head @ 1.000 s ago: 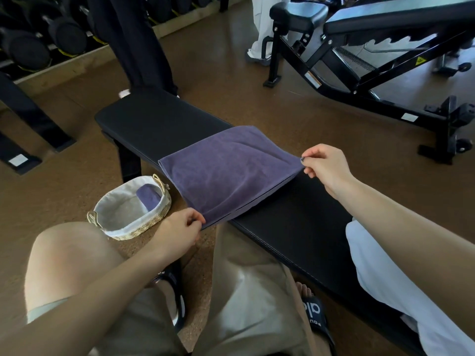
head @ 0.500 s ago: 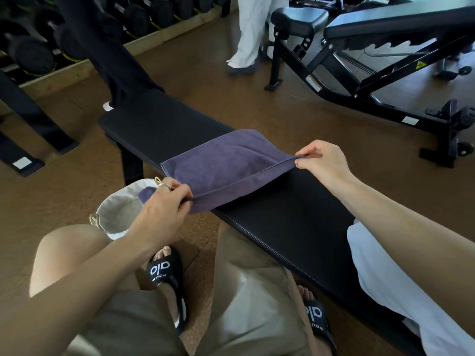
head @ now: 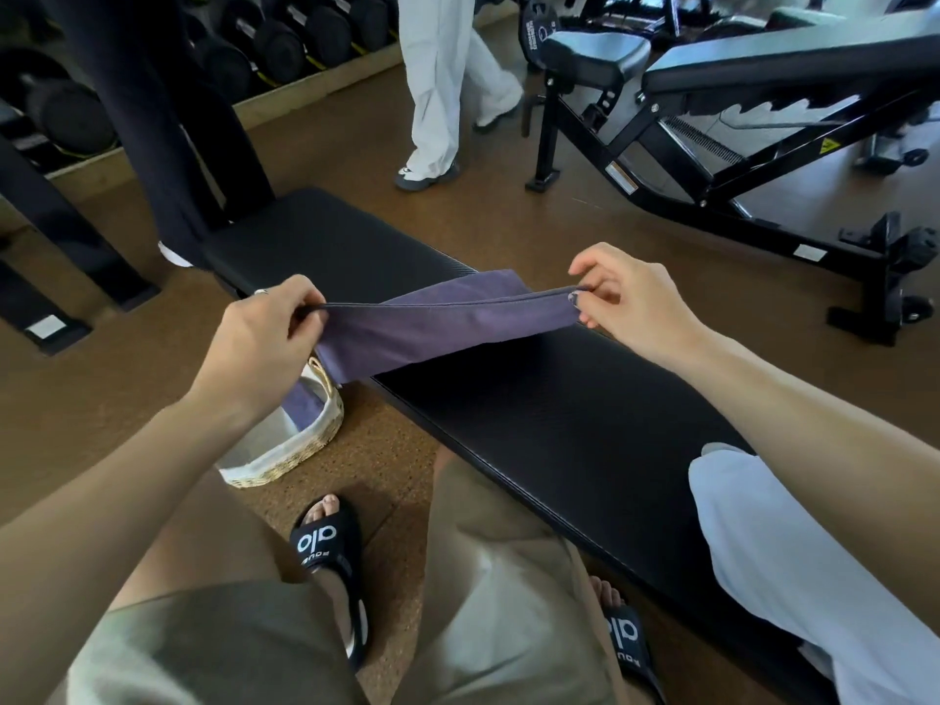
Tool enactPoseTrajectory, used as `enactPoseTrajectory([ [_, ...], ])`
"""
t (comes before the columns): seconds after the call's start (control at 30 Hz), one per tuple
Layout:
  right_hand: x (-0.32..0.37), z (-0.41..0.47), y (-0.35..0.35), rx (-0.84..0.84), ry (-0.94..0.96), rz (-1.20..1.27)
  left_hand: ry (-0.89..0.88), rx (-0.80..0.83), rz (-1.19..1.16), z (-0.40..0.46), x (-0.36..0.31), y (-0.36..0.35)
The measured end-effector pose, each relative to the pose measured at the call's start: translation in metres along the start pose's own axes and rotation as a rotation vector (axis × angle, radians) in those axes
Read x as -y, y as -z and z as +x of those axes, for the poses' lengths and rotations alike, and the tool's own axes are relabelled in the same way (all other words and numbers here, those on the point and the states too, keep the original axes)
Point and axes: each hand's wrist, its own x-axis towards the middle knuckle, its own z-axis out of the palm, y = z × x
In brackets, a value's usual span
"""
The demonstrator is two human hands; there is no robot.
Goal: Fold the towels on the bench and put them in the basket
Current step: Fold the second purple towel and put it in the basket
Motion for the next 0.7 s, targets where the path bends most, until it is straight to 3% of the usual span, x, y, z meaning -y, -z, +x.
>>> enactPoseTrajectory([
  [0.17, 0.007, -0.006, -0.003, 0.181, 0.237, -0.359, 0.033, 0.001, 0.012, 0.003, 0.008, 0.001],
  [0.27, 0.001, -0.006, -0.007, 0.217, 0.325, -0.429, 0.025, 0.008, 0.029, 0.003, 0.009, 0.001],
  [0.7, -0.005, -0.001, 0.001, 0.148, 0.144, -0.267, -0.056, 0.044, 0.076, 0.008, 0.009, -0.001],
])
